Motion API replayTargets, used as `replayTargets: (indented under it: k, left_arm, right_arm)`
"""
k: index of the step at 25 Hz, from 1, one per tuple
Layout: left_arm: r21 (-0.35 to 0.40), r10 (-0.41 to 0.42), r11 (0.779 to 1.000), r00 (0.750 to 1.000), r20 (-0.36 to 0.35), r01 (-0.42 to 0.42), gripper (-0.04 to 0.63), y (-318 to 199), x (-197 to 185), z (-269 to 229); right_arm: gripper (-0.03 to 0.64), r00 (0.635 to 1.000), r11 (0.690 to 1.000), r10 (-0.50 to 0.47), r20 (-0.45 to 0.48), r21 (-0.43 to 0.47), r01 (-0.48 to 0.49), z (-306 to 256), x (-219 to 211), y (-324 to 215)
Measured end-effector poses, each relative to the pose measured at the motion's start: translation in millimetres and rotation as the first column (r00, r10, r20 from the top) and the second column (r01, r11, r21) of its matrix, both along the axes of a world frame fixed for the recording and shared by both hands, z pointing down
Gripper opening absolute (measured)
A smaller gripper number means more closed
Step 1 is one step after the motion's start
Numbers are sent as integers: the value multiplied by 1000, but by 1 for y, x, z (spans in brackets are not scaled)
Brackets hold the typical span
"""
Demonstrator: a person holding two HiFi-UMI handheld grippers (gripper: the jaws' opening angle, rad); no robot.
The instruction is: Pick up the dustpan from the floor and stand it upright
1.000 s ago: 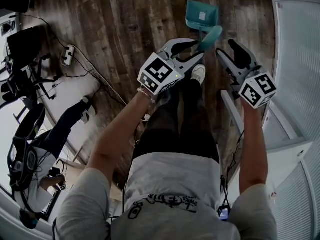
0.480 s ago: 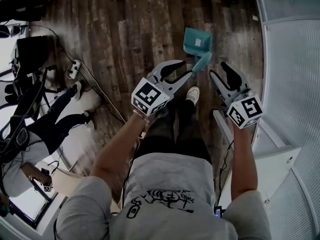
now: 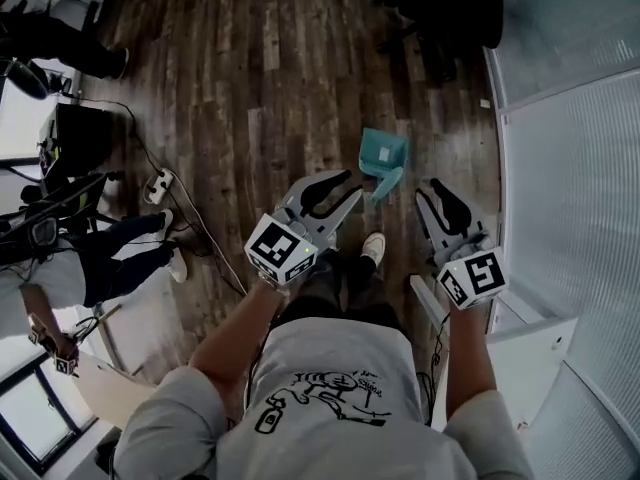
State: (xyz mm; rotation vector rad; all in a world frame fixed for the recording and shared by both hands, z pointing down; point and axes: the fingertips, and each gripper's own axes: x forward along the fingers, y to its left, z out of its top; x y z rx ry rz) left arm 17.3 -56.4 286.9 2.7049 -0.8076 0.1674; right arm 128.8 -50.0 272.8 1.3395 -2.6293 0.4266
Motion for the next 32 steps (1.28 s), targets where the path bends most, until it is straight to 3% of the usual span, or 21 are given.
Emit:
replayTargets:
  k: [10,20,32]
  left_arm:
    - [90,-28,995,997,-71,34,66,18,-8,-128]
    - [179,-54,981,990,-133,78,40,21,-23,-221]
    - [233,-64,967,987,-147,98,23,44,-27,-278]
  right_arm:
    - [63,999,996,-17,-31,92,20,-125,-19,20]
    - [41,999,983,12,-53,184,-2,-225,-29,29]
    - [35,999,966,10,-32,258,-2,-285,-42,55]
